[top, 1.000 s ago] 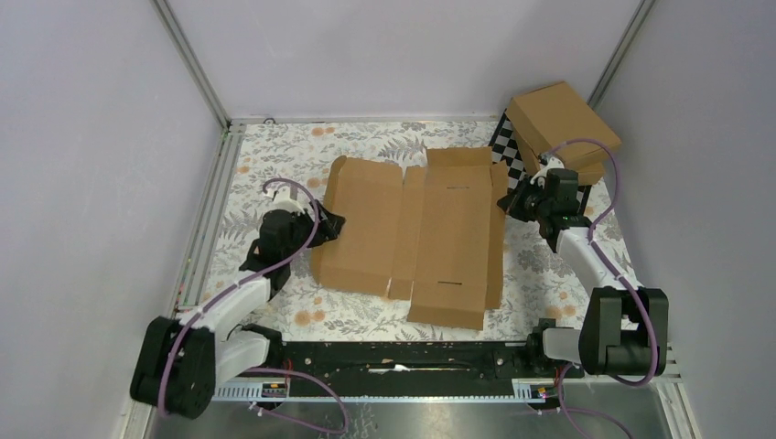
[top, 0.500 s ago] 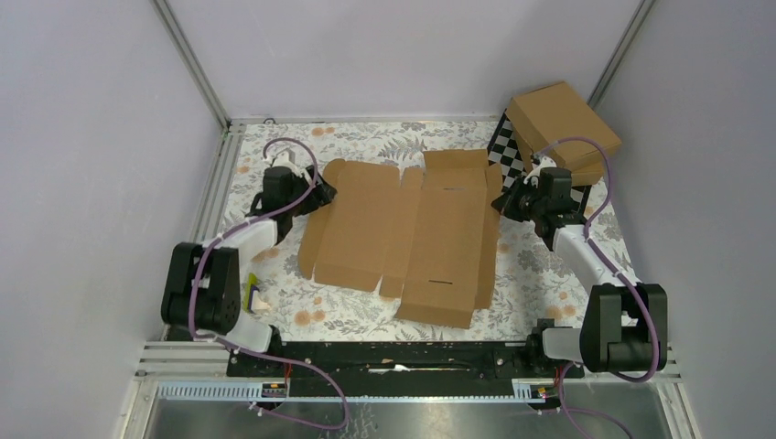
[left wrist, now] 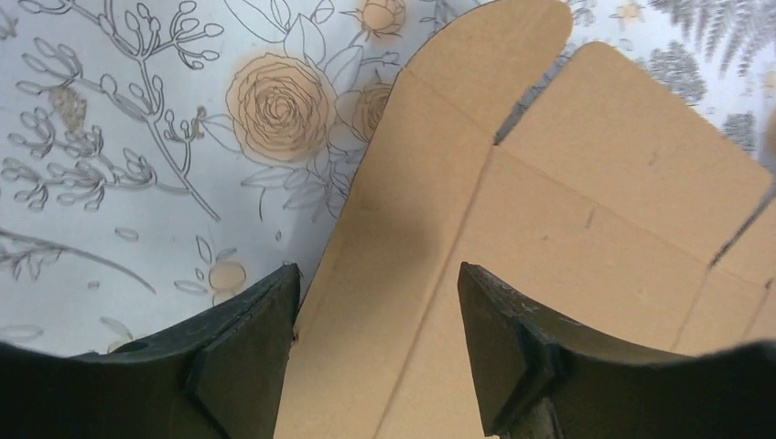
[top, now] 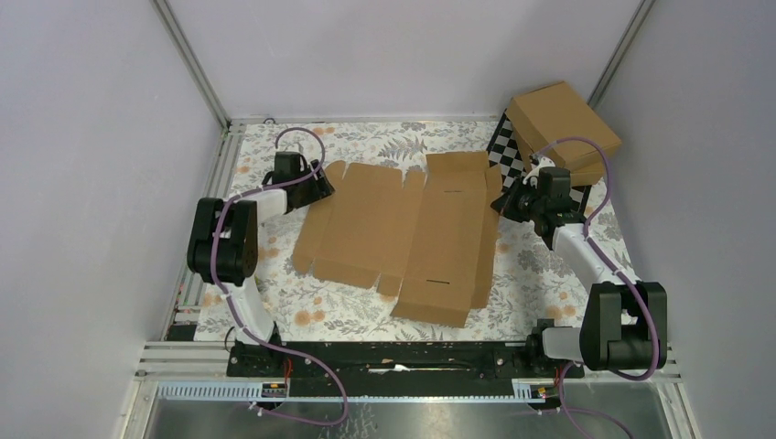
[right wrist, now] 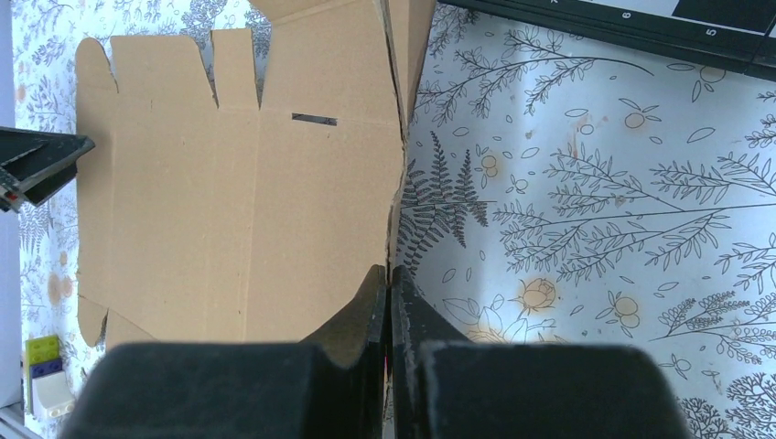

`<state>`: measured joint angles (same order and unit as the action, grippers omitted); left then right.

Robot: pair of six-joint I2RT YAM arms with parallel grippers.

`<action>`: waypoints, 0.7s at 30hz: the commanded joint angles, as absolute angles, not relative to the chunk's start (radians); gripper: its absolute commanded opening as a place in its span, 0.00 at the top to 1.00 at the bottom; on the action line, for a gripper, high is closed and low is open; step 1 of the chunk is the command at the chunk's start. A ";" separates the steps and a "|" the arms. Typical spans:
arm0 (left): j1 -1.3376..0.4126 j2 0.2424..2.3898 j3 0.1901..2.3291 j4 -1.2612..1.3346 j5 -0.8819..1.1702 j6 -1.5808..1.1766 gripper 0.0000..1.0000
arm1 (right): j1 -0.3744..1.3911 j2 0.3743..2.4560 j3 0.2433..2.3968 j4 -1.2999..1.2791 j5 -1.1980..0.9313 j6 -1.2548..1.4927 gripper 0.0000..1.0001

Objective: Fold the paper box

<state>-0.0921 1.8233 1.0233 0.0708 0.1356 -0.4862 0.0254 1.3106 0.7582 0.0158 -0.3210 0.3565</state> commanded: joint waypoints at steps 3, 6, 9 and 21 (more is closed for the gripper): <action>-0.042 1.940 1.149 0.012 0.214 -0.475 0.37 | 0.038 1.325 0.808 0.023 -0.318 0.351 1.00; -0.022 1.953 1.158 0.013 0.245 -0.479 0.35 | 0.038 1.328 0.810 0.023 -0.318 0.351 1.00; -0.013 1.970 1.168 0.037 0.342 -0.479 0.35 | 0.038 1.332 0.811 0.024 -0.320 0.351 1.00; -0.018 1.889 1.066 0.326 0.704 -0.606 0.99 | 0.038 1.361 0.852 0.008 -0.366 0.399 1.00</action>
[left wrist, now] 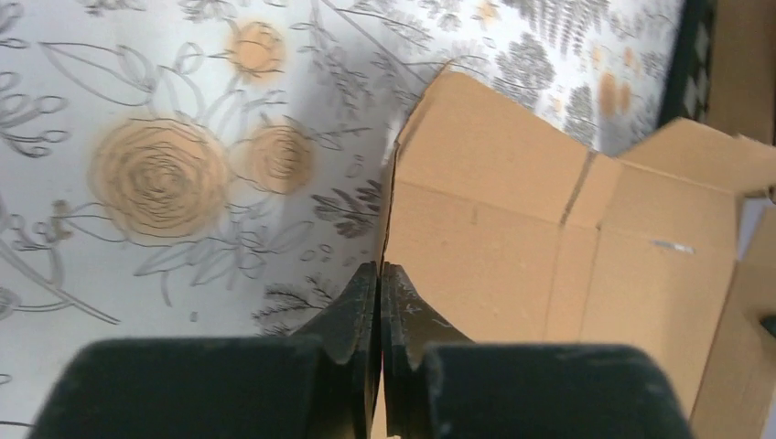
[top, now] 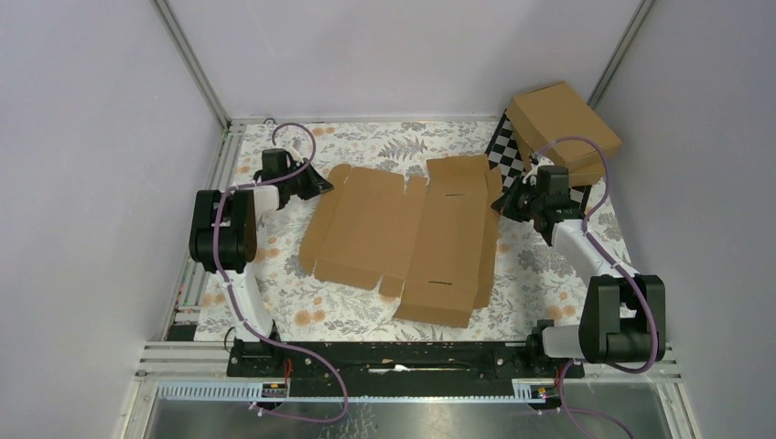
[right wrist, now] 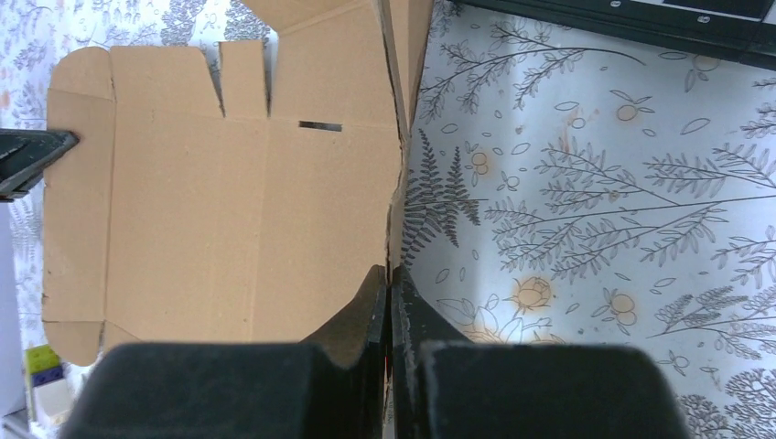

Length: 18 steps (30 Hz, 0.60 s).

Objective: Fold the paper box

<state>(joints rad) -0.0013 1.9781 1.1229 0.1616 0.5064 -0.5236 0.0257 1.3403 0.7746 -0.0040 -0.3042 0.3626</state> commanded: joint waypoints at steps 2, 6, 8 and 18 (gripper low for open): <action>-0.026 1.854 1.043 0.363 0.708 -0.648 1.00 | 0.038 1.360 0.881 -0.011 -0.422 0.433 1.00; -0.075 1.724 1.005 0.332 0.611 -0.649 1.00 | 0.043 1.318 0.923 -0.035 -0.449 0.487 1.00; -0.131 1.627 0.984 0.310 0.540 -0.640 1.00 | 0.053 1.299 0.942 -0.035 -0.440 0.532 1.00; -0.234 1.197 0.937 0.266 0.276 -0.590 1.00 | 0.181 1.312 1.157 -0.026 -0.291 0.593 1.00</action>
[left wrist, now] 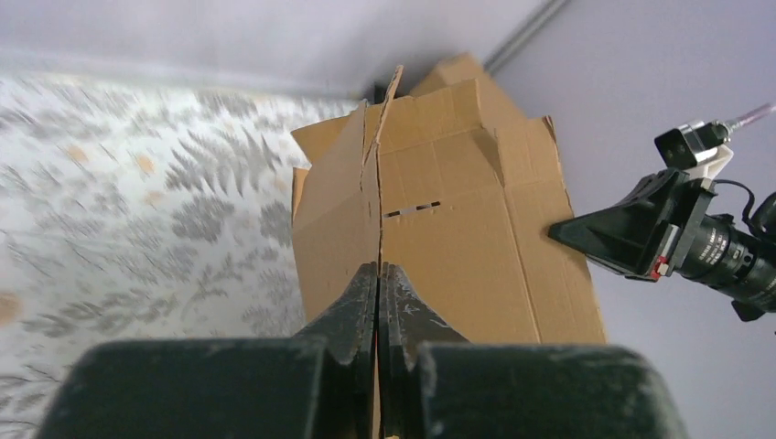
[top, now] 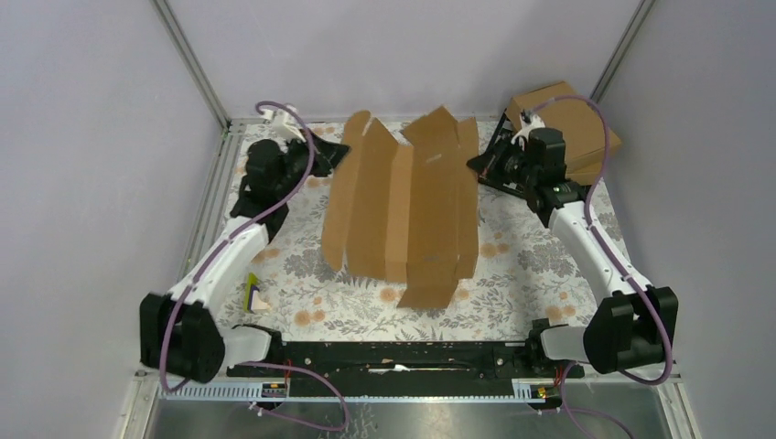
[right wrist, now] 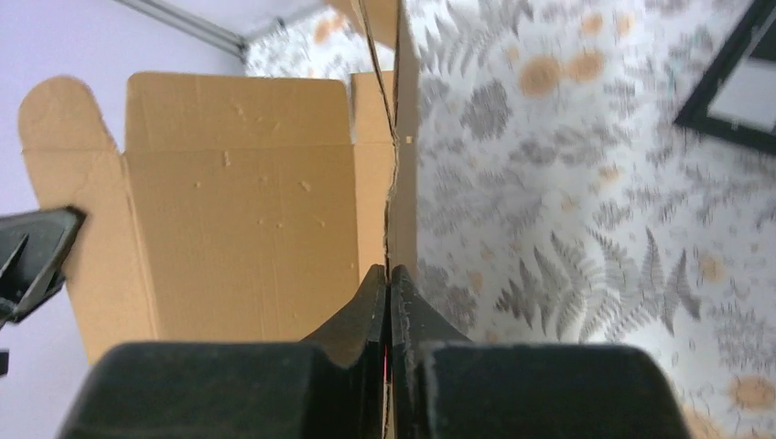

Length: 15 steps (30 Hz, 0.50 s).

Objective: Fold the paper box

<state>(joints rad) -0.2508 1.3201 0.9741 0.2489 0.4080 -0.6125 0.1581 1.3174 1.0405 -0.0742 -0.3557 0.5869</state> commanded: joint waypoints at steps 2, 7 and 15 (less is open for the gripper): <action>-0.244 1.109 0.870 0.312 0.212 -0.567 1.00 | 0.183 1.316 1.180 0.027 -0.271 0.546 1.00; -0.306 0.914 0.624 0.577 0.097 -0.516 1.00 | 0.220 1.251 0.942 0.408 -0.172 0.436 1.00; -0.442 0.806 0.428 0.653 0.012 -0.383 1.00 | 0.259 1.279 0.648 0.711 -0.044 0.334 1.00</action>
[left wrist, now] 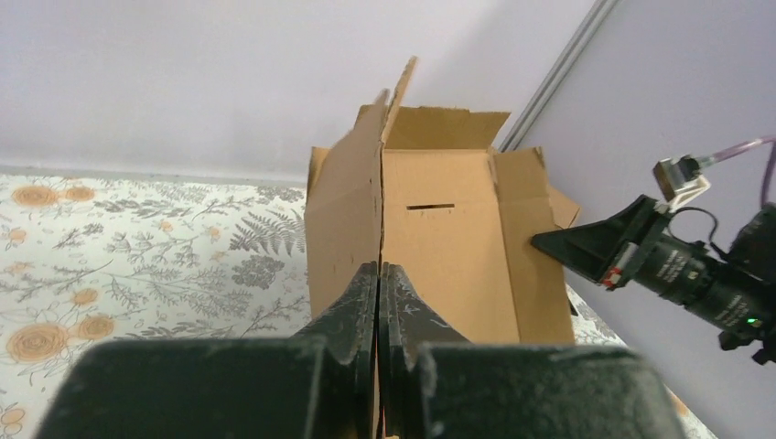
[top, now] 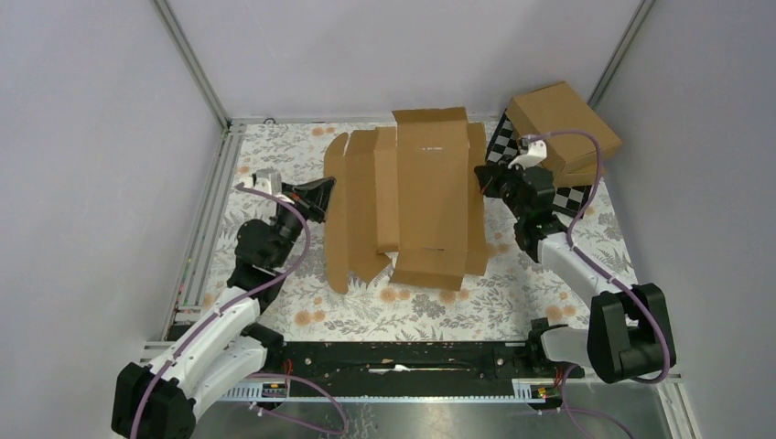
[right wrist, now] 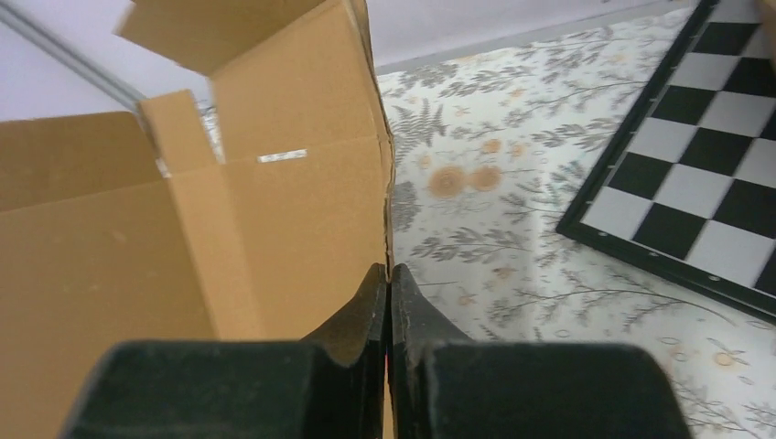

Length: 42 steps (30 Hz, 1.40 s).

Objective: Fold the paper box

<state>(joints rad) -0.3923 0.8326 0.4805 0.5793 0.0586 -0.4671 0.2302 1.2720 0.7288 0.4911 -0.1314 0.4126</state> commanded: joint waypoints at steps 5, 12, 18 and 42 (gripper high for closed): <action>-0.506 0.752 0.393 0.602 -0.044 -0.348 1.00 | 0.264 1.268 0.551 0.753 -0.046 0.306 1.00; -0.581 0.682 0.395 0.531 -0.082 -0.308 1.00 | 0.264 1.231 0.490 0.742 0.046 0.335 0.91; -0.649 0.660 0.429 0.455 -0.158 -0.243 1.00 | 0.262 1.158 0.493 0.651 0.085 0.356 0.72; -0.714 0.594 0.383 0.501 -0.200 -0.169 1.00 | 0.262 0.954 0.655 0.070 0.070 0.374 0.00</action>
<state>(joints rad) -0.7025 0.5861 0.3809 0.5106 -0.1925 -0.1875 0.2554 1.0206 0.6533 0.1425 -0.0372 0.3443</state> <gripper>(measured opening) 0.013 0.993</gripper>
